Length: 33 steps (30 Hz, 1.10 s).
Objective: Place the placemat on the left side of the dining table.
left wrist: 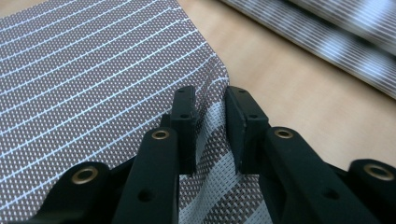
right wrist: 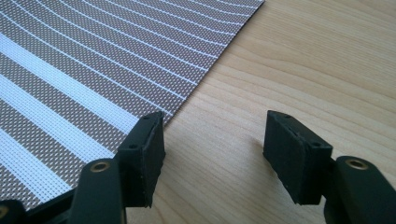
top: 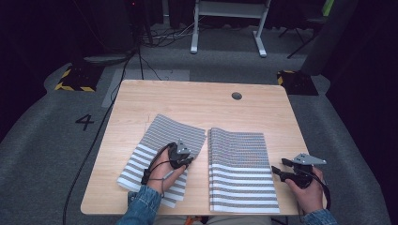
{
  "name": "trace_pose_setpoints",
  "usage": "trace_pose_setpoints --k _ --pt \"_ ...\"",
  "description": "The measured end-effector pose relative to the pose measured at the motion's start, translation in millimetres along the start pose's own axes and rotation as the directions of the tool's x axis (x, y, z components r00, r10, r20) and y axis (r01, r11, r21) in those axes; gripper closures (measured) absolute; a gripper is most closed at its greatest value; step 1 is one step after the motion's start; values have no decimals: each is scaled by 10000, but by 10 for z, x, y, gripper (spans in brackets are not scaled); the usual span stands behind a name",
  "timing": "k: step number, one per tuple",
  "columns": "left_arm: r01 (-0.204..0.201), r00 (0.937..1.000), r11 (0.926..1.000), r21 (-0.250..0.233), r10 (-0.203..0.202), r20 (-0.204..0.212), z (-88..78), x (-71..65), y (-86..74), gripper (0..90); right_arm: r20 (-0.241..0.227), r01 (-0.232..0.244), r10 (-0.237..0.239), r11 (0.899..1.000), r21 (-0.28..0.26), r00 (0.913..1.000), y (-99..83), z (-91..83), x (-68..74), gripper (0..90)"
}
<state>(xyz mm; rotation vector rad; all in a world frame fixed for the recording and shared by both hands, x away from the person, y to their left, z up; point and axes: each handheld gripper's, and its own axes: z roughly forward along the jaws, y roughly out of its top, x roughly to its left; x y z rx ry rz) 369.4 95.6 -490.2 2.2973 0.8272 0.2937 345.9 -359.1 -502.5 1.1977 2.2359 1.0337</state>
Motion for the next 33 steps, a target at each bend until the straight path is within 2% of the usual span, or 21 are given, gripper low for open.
trace_pose_setpoints --k 2,4,7,8,9,11,12,14,16,17,18,20,26,29,31,33 --pt "0 9993 10000 -4 0 363 -48 -24 -56 751 1 0 0 10000 -1 10000 0 0 0 383" --pt "186 9987 9998 -98 -182 480 -88 -38 -93 753 -1 1 -1 10000 0 10000 0 0 0 383" --pt "566 9943 9976 -400 -527 930 -131 -27 -135 745 2 2 -2 10000 -2 10000 0 0 0 383" --pt "594 9936 9965 -593 -533 997 -146 -9 -152 734 3 3 -3 10000 0 10000 0 0 0 383" --pt "549 9935 9966 -617 -483 1029 -152 3 -162 725 3 1 -1 10000 -3 10000 0 0 1 383" --pt "797 9907 9956 -493 -736 1145 -155 0 -192 720 2 -2 2 10000 -1 10000 0 0 1 383" --pt "690 9913 9961 -553 -622 1161 -148 11 -199 709 2 3 -3 10000 -2 10000 0 0 0 383" --pt "833 9891 9947 -603 -751 1268 -142 20 -216 694 -2 9 -9 10000 0 10000 0 0 1 382" --pt "901 9892 9938 -658 -816 1215 -153 25 -219 710 4 19 -19 10000 0 10000 0 1 2 382" --pt "802 9917 9944 -685 -727 1064 -168 30 -212 732 -7 15 -15 10000 -4 10000 0 1 2 382" --pt "899 9912 9936 -684 -826 1035 -187 21 -205 773 -9 44 -44 10000 -1 10000 0 1 1 382" --pt "713 9947 9941 -816 -647 803 -245 22 -181 826 -18 44 -44 10000 0 10000 0 1 1 381" --pt "412 9965 9910 -1274 -315 776 -442 -22 -124 857 -23 46 -46 10000 -1 10000 0 1 1 381" --pt "327 9961 9852 -1684 -184 858 -579 -38 -70 860 -23 52 -52 10000 -2 10000 0 1 1 382" --pt "107 9972 9804 -1966 40 743 -672 -33 -20 861 -23 50 -50 10000 -2 10000 0 1 2 382" --pt "75 9977 9760 -2176 75 677 -753 -20 23 861 -24 51 -51 10000 -5 10000 0 1 2 381"
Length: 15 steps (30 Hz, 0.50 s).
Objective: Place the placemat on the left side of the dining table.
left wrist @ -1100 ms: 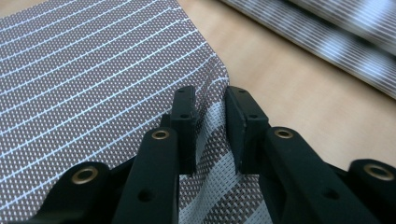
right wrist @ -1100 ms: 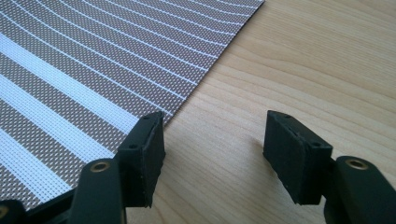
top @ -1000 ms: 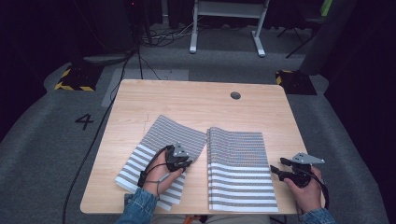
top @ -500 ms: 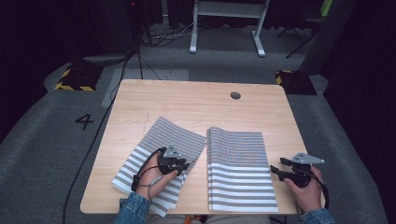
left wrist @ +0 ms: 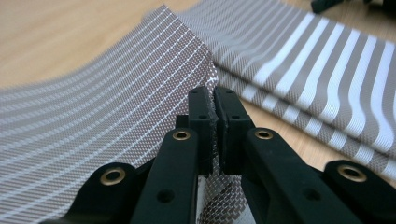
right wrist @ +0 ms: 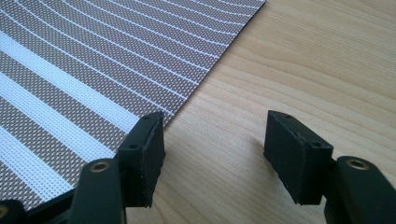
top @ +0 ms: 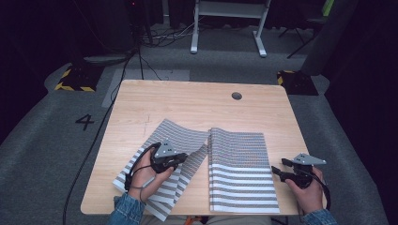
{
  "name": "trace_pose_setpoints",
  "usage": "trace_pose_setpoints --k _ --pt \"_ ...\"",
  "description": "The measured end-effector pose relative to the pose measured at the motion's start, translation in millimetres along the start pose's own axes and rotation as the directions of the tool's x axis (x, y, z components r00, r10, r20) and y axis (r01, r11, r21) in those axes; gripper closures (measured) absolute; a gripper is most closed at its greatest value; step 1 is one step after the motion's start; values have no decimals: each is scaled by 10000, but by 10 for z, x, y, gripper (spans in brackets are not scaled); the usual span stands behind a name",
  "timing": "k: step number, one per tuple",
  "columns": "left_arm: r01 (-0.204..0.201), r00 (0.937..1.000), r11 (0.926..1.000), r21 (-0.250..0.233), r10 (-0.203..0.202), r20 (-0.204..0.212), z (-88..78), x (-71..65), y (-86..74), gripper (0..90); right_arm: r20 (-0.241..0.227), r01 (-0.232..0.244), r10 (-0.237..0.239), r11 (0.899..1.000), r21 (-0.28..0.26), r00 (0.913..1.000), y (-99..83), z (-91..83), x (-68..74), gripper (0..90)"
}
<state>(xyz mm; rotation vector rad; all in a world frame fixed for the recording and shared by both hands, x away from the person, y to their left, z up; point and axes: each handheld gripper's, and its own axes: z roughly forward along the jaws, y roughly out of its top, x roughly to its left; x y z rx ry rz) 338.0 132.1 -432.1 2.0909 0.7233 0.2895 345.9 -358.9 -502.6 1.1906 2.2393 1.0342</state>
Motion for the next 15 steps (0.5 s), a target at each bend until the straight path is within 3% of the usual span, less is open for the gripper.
trace_pose_setpoints --k 9,15 --pt "-21 9962 9991 -419 -15 -876 -248 216 194 861 0 0 0 10000 2 10000 0 0 0 381" --pt "285 9902 9959 -854 -399 -1338 -340 428 165 861 0 -1 1 10000 2 10000 0 0 0 382"
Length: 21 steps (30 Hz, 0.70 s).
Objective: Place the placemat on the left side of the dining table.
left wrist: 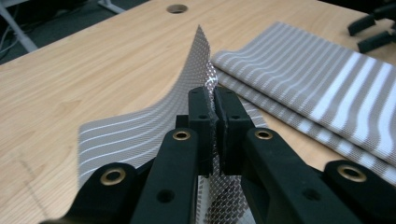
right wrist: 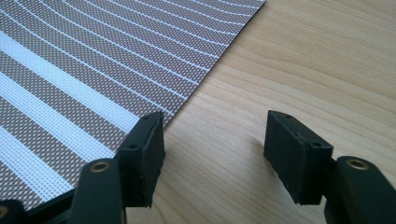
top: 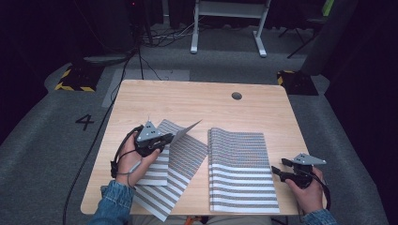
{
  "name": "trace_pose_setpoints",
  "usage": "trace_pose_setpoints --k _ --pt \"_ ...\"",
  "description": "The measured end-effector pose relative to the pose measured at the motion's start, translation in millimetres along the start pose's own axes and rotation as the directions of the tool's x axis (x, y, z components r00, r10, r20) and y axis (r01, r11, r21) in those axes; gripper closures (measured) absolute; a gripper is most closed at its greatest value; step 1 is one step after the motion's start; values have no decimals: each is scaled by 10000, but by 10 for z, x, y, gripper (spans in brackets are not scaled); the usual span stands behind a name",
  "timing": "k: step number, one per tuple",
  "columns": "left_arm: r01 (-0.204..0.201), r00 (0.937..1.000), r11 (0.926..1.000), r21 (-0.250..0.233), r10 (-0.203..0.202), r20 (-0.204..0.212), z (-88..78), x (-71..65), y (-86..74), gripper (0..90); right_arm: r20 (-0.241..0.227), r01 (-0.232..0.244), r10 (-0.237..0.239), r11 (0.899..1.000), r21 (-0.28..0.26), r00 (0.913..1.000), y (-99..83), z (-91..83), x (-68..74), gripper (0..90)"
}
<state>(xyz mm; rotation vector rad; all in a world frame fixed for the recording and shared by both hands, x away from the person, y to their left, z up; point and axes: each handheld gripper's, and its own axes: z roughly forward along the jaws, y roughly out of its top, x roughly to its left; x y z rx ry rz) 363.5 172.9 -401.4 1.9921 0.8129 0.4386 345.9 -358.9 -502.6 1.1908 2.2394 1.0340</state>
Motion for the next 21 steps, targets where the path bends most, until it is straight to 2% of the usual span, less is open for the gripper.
trace_pose_setpoints --k 7,11,14,18,21 --pt "225 9973 9997 11 -224 -703 -117 242 -93 861 0 -1 1 10000 1 10000 0 0 0 381" --pt "555 9912 9985 19 -549 -1202 -210 412 -176 861 -1 2 -2 10000 -1 10000 0 0 0 381" --pt "798 9829 9968 103 -770 -1674 -279 553 -257 860 0 2 -2 10000 0 10000 0 0 0 381" --pt "1140 9649 9933 191 -1061 -2402 -368 738 -364 860 2 17 -17 10000 6 10000 0 0 -1 381" --pt "1343 9532 9908 179 -1242 -2757 -435 843 -412 861 1 -3 3 10000 -2 10000 0 0 0 381"
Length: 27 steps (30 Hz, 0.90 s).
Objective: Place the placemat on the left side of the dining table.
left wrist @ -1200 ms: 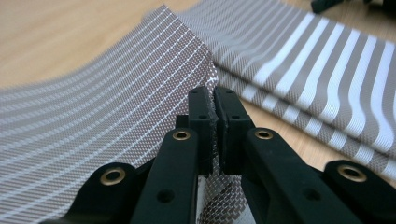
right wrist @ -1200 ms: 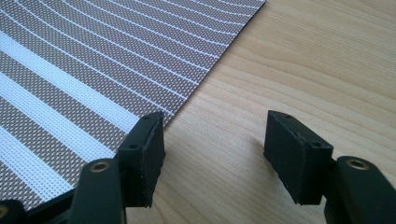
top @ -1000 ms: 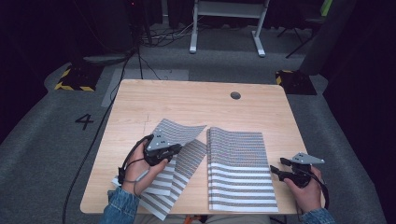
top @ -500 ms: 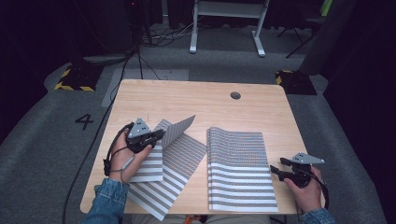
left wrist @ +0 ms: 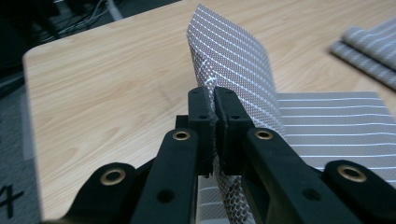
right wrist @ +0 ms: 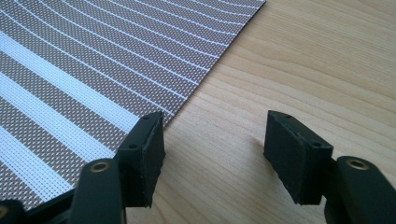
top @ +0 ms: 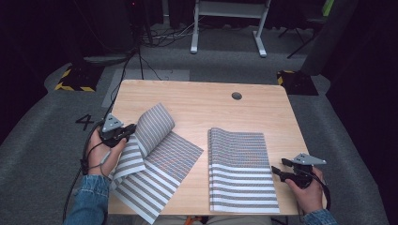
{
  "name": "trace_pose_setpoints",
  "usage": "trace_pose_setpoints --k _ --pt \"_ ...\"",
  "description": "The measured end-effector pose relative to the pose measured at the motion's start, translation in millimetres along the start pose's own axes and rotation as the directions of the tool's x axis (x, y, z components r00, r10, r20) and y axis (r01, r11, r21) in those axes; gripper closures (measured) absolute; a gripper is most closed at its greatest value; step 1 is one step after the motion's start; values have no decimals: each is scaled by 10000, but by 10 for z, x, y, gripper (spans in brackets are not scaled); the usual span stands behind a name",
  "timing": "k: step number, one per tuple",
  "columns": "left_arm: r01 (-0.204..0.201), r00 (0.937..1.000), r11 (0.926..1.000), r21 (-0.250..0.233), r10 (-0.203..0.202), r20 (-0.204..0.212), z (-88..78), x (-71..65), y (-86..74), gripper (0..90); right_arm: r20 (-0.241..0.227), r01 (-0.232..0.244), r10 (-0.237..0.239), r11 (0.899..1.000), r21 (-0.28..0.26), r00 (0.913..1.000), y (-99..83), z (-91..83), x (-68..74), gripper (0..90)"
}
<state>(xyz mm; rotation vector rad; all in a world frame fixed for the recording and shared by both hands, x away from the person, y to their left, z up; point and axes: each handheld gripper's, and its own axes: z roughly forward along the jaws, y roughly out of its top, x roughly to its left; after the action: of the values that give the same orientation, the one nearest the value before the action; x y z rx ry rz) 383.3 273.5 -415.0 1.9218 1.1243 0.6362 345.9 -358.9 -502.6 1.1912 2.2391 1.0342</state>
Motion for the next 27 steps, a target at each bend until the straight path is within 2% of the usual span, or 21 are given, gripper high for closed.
trace_pose_setpoints --k 4,6,10,11,13,15,17,19,21,24,25,26,27 --pt "195 9993 9998 -30 -196 -333 -48 108 -27 859 2 4 -4 10000 1 10000 0 0 0 381" --pt "278 9973 9996 -83 -283 -674 -91 178 -52 853 3 4 -4 10000 1 10000 0 0 0 381" --pt "548 9891 9983 -216 -572 -1359 -201 291 -94 817 2 4 -4 10000 0 10000 0 0 0 381" --pt "652 9842 9969 -432 -714 -1617 -240 322 -104 780 2 3 -3 10000 3 10000 0 0 0 381" --pt "540 9776 9972 -520 -634 -2008 -316 359 -106 710 2 2 -2 10000 2 10000 0 0 0 381" --pt "721 9678 9938 -842 -901 -2350 -406 378 -102 597 5 -1 1 10000 1 10000 0 0 0 381" --pt "919 9611 9877 -1265 -1212 -2484 -481 365 -89 489 7 -2 2 10000 3 10000 0 0 0 381" --pt "870 9584 9858 -1439 -1222 -2580 -537 322 -66 446 15 -2 2 10000 3 10000 0 0 0 381" --pt "555 9618 9891 -1364 -896 -2588 -554 243 -29 437 17 0 0 10000 4 10000 0 1 0 380" --pt "144 9730 9885 -1503 -484 -2255 -541 32 39 424 21 -12 12 10000 0 10000 1 1 2 380" --pt "91 9768 9867 -1625 -436 -2095 -529 -49 52 420 18 -18 18 10000 -1 10000 1 1 2 380" --pt "-69 9838 9860 -1664 -231 -1777 -503 -166 67 416 20 -13 13 10000 -1 10000 1 1 2 380" --pt "-351 9912 9866 -1594 140 -1318 -454 -323 84 414 19 -16 16 10000 -1 10000 1 1 2 380"
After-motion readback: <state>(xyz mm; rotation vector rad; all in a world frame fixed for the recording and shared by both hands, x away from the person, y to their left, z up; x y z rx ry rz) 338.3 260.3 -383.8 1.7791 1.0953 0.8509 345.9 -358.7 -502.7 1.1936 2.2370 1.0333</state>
